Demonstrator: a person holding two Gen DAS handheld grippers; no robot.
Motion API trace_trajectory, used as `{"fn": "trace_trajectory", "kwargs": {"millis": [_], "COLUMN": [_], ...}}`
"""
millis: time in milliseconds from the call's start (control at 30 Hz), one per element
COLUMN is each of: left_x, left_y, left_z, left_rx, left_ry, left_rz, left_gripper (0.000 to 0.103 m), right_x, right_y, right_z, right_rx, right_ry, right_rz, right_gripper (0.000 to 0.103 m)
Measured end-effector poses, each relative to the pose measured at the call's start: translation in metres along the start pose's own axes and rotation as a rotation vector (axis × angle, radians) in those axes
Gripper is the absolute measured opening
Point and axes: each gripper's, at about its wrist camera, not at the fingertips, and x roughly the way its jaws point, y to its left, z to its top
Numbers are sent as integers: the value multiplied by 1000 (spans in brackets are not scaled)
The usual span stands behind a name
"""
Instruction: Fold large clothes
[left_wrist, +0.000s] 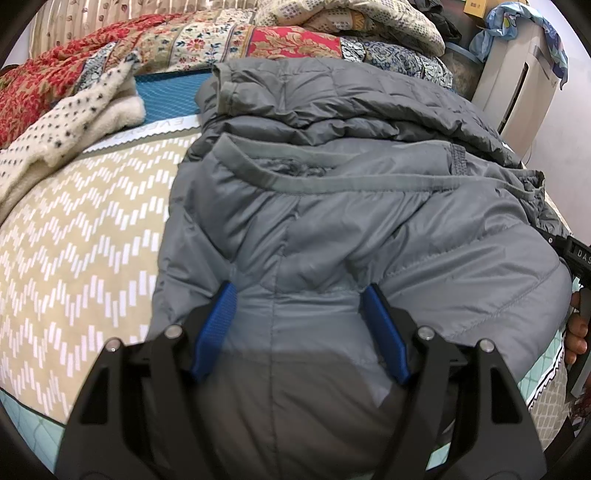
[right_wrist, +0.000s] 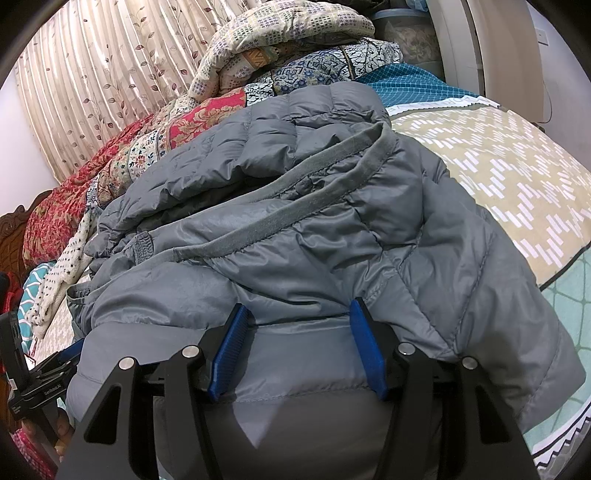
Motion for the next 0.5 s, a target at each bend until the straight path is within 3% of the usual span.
{"fn": "trace_trajectory", "kwargs": {"millis": [500], "left_x": [1], "left_y": [0], "left_z": [0], "left_rx": [0], "left_ry": [1], "left_rz": [-1], "left_gripper": [70], "right_x": [0], "right_y": [-1], "right_z": [0], "right_rx": [1], "right_ry": [0], "right_rz": [2], "right_gripper": [0]}}
